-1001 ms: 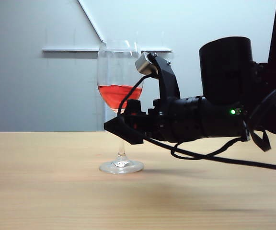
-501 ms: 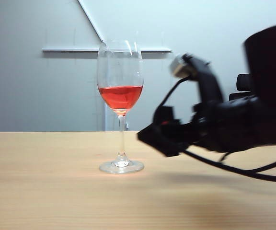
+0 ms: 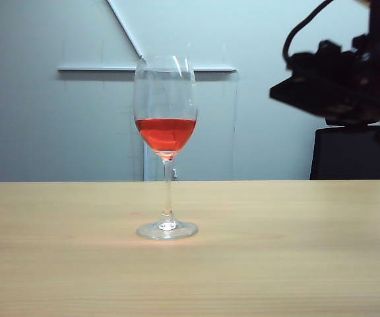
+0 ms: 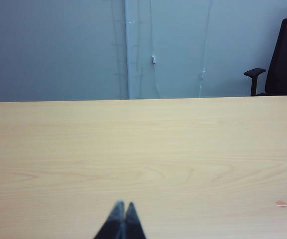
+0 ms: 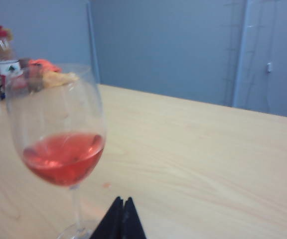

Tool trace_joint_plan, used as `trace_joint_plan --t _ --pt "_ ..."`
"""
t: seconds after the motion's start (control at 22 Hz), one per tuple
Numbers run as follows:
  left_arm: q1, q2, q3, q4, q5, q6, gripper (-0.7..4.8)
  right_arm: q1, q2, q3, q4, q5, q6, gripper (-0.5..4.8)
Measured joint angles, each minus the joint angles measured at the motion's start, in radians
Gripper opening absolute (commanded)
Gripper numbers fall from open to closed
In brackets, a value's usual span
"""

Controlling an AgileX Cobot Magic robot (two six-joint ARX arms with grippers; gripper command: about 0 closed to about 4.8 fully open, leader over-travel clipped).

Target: Gently pick up the goblet, rotate it counterclockwise for two full turns (viewing from above), and then place it back on the table.

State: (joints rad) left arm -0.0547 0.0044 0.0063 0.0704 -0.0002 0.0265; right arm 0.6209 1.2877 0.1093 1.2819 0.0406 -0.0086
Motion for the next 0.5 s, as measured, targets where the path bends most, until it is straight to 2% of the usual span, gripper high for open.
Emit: trace_joint_plan --t 0.18,0.5 --pt "0.0 0.0 0.0 0.0 0.0 0.0 -0.05 0.0 -0.128 -0.002 -0.06 0.016 0.0 -0.09" --pt "0.0 0.0 0.0 0.0 0.0 0.0 -0.05 0.0 -0.135 -0.003 -0.105 0.019 0.0 -0.09"
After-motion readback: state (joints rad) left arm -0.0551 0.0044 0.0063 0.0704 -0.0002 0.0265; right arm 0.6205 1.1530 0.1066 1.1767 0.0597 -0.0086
